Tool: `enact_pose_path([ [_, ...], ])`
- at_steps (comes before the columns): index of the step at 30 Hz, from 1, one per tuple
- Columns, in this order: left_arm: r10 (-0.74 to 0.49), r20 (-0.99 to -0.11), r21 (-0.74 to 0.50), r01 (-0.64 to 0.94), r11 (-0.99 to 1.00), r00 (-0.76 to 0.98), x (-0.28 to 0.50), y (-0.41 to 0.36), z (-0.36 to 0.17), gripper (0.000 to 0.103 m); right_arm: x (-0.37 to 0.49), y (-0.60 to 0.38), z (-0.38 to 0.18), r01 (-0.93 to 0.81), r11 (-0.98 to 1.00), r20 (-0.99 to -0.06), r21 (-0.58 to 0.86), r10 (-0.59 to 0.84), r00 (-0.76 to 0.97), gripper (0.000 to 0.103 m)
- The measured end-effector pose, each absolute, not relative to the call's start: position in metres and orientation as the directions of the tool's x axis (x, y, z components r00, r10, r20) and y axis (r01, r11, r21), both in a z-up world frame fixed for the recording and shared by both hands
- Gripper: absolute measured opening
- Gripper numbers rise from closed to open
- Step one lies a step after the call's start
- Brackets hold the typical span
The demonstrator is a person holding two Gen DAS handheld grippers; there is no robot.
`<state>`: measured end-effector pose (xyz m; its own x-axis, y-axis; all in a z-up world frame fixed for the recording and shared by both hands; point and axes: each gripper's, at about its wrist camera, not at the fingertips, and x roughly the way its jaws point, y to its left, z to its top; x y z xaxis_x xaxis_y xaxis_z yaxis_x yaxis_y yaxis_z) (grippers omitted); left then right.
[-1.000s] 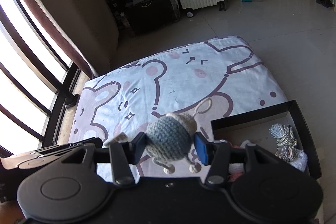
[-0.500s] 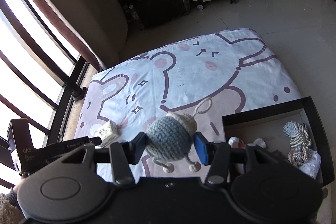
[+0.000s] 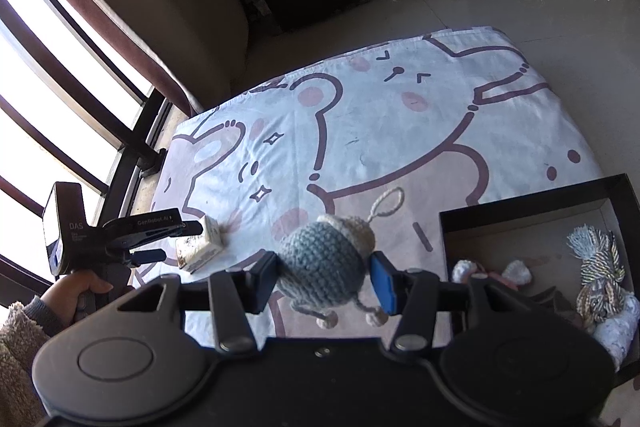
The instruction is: Organize objects
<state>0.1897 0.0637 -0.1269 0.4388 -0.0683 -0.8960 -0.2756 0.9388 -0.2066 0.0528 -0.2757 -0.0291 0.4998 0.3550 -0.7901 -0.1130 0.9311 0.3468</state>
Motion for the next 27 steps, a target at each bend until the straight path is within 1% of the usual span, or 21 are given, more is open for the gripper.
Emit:
enact_pose_path([
  [4, -0.016, -0.900, -0.152, -0.279, 0.948, 0.436, 0.195, 0.053, -0.133, 0.087, 0.057, -0.277, -0.035, -0.110, 0.930, -0.795, 0.350, 0.358, 0.490, 0.052],
  [5, -0.005, -0.900, -0.141, -0.280, 0.949, 0.436, 0.196, 0.051, -0.135, 0.084, 0.058, -0.277, -0.037, -0.110, 0.930, -0.797, 0.350, 0.358, 0.487, 0.052],
  [6, 0.010, -0.901, -0.126, -0.284, 0.951, 0.434, 0.196, 0.050, -0.136, 0.077, 0.058, -0.278, -0.038, -0.111, 0.930, -0.798, 0.350, 0.358, 0.485, 0.052],
  [7, 0.031, -0.901, -0.103, -0.284, 0.953, 0.432, 0.196, 0.049, -0.136, 0.073, 0.059, -0.278, -0.039, -0.110, 0.930, -0.799, 0.350, 0.358, 0.483, 0.052],
  [11, 0.034, -0.901, -0.068, -0.219, 0.973, 0.432, 0.193, 0.042, -0.134, 0.071, 0.059, -0.283, -0.040, -0.102, 0.931, -0.800, 0.351, 0.355, 0.485, 0.052],
  [14, 0.006, -0.906, -0.076, -0.176, 0.981, 0.422, 0.187, 0.037, -0.132, 0.070, 0.060, -0.291, -0.040, -0.083, 0.930, -0.797, 0.358, 0.351, 0.492, 0.052],
  [16, -0.025, -0.907, -0.081, -0.117, 0.990, 0.420, 0.179, 0.029, -0.132, 0.070, 0.060, -0.296, -0.039, -0.071, 0.929, -0.794, 0.363, 0.349, 0.498, 0.052],
  [18, -0.060, -0.908, -0.070, -0.009, 0.998, 0.415, 0.170, 0.014, -0.133, 0.070, 0.058, -0.300, -0.037, -0.064, 0.928, -0.792, 0.366, 0.347, 0.502, 0.052],
  [21, -0.077, -0.912, -0.011, 0.164, 0.986, 0.404, 0.152, -0.013, -0.135, 0.070, 0.056, -0.303, -0.034, -0.060, 0.929, -0.790, 0.364, 0.343, 0.508, 0.052],
  [23, -0.074, -0.911, 0.034, 0.252, 0.967, 0.406, 0.139, -0.028, -0.135, 0.070, 0.055, -0.305, -0.032, -0.057, 0.929, -0.787, 0.366, 0.341, 0.514, 0.052],
  [27, -0.135, -0.910, 0.035, 0.396, 0.917, 0.393, 0.117, -0.049, -0.134, 0.070, 0.052, -0.311, -0.027, -0.046, 0.927, -0.779, 0.372, 0.339, 0.528, 0.052],
])
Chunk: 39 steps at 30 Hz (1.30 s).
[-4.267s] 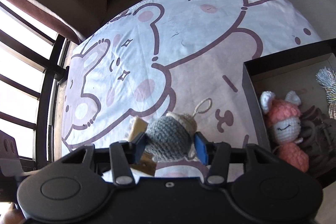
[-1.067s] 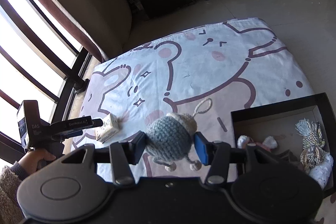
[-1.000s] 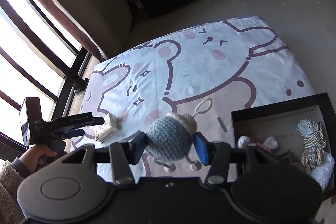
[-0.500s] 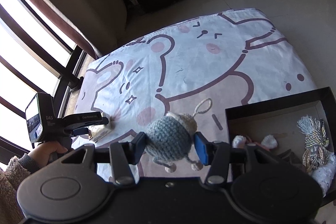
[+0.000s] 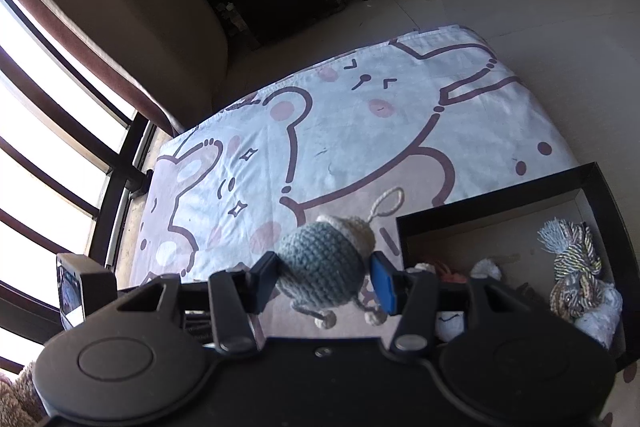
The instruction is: Organize objects
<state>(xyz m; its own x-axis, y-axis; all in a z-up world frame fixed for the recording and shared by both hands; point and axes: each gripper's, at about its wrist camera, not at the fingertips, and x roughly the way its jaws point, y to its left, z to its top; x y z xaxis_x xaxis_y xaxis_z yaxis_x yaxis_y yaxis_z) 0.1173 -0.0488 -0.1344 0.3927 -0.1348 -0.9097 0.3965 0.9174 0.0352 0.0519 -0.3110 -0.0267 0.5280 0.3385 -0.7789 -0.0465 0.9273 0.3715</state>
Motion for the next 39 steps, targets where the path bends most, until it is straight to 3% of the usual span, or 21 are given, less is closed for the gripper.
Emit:
enact_pose_path([
  [7, -0.268, -0.901, -0.030, 0.566, 0.824, 0.341, 0.086, -0.064, -0.134, 0.073, 0.047, -0.321, -0.022, -0.031, 0.927, -0.774, 0.373, 0.330, 0.541, 0.052],
  [9, -0.256, -0.908, -0.020, 0.575, 0.818, 0.332, 0.082, -0.064, -0.135, 0.083, 0.046, -0.324, -0.022, -0.022, 0.927, -0.773, 0.374, 0.325, 0.545, 0.052],
  [12, -0.212, -0.916, 0.009, 0.544, 0.839, 0.342, 0.077, -0.060, -0.138, 0.090, 0.046, -0.326, -0.023, -0.013, 0.927, -0.776, 0.374, 0.320, 0.543, 0.052],
  [26, -0.082, -0.928, 0.050, 0.340, 0.939, 0.363, 0.081, -0.004, -0.140, 0.090, 0.046, -0.323, -0.023, -0.023, 0.928, -0.776, 0.371, 0.324, 0.541, 0.052],
  [35, -0.196, -0.922, -0.090, 0.307, 0.948, 0.333, 0.082, -0.001, -0.123, 0.090, 0.045, -0.319, -0.023, -0.030, 0.928, -0.778, 0.370, 0.328, 0.536, 0.052],
  [39, -0.193, -0.916, -0.120, 0.221, 0.968, 0.351, 0.093, -0.015, -0.117, 0.090, 0.045, -0.318, -0.024, -0.032, 0.927, -0.777, 0.373, 0.331, 0.536, 0.052],
])
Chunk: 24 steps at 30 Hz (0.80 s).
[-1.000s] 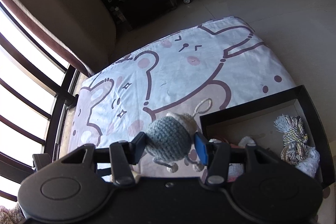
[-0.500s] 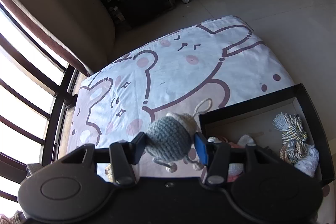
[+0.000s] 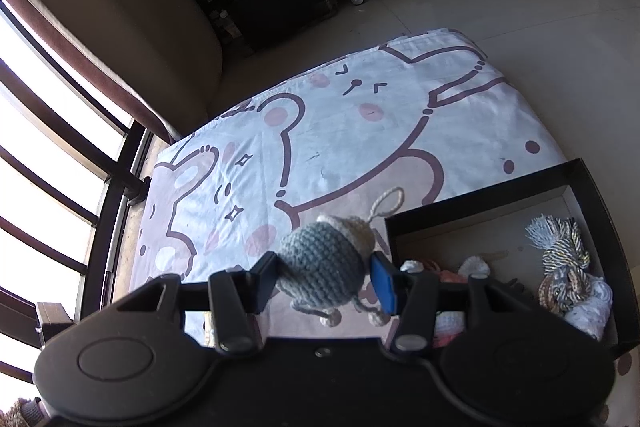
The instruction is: Organize objects
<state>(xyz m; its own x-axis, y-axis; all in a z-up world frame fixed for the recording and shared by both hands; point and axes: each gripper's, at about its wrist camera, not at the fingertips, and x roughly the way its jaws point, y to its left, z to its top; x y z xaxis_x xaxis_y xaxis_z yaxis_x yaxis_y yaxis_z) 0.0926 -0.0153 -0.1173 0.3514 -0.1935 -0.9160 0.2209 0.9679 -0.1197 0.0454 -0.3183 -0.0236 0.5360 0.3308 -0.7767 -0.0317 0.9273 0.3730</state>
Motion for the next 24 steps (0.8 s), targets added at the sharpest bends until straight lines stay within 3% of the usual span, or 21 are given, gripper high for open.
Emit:
enact_pose_path([
  [7, -0.105, -0.935, -0.089, 0.061, 0.994, 0.339, 0.116, -0.030, -0.120, 0.082, 0.045, -0.319, -0.023, -0.029, 0.927, -0.776, 0.374, 0.330, 0.537, 0.052],
  [17, -0.019, -0.957, -0.009, 0.036, 0.999, 0.288, 0.124, -0.054, -0.132, 0.073, 0.046, -0.322, -0.025, -0.030, 0.926, -0.777, 0.377, 0.334, 0.534, 0.052],
  [19, -0.006, -0.959, 0.006, 0.040, 0.999, 0.285, 0.125, -0.057, -0.133, 0.068, 0.046, -0.322, -0.026, -0.033, 0.927, -0.779, 0.375, 0.334, 0.531, 0.052],
  [22, -0.007, -0.960, 0.004, 0.039, 0.999, 0.281, 0.125, -0.056, -0.136, 0.053, 0.046, -0.321, -0.028, -0.038, 0.929, -0.785, 0.368, 0.332, 0.523, 0.052],
  [24, -0.009, -0.958, 0.003, 0.043, 0.999, 0.288, 0.124, -0.056, -0.135, 0.053, 0.046, -0.320, -0.029, -0.039, 0.931, -0.788, 0.364, 0.330, 0.519, 0.052],
])
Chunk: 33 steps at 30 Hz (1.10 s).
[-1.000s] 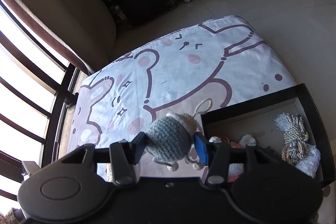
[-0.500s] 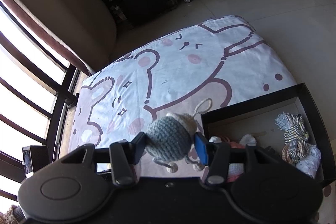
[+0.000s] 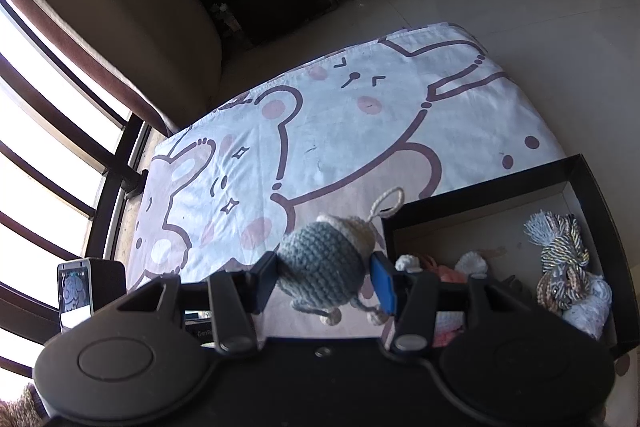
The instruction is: Organize objects
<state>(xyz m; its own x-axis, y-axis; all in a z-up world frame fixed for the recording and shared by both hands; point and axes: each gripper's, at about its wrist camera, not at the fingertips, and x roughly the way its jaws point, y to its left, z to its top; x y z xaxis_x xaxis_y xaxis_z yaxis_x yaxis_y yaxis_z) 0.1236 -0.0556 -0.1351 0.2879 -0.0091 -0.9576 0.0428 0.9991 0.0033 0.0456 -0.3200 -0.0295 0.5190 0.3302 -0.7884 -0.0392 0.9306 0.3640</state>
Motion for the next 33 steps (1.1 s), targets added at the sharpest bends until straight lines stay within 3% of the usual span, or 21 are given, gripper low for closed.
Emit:
enact_pose_path([
  [33, -0.109, -0.844, -0.029, 0.158, 0.987, 0.525, 0.083, -0.093, 0.010, 0.053, 0.016, -0.323, 0.026, -0.058, 0.958, -0.739, 0.282, 0.255, 0.623, 0.051],
])
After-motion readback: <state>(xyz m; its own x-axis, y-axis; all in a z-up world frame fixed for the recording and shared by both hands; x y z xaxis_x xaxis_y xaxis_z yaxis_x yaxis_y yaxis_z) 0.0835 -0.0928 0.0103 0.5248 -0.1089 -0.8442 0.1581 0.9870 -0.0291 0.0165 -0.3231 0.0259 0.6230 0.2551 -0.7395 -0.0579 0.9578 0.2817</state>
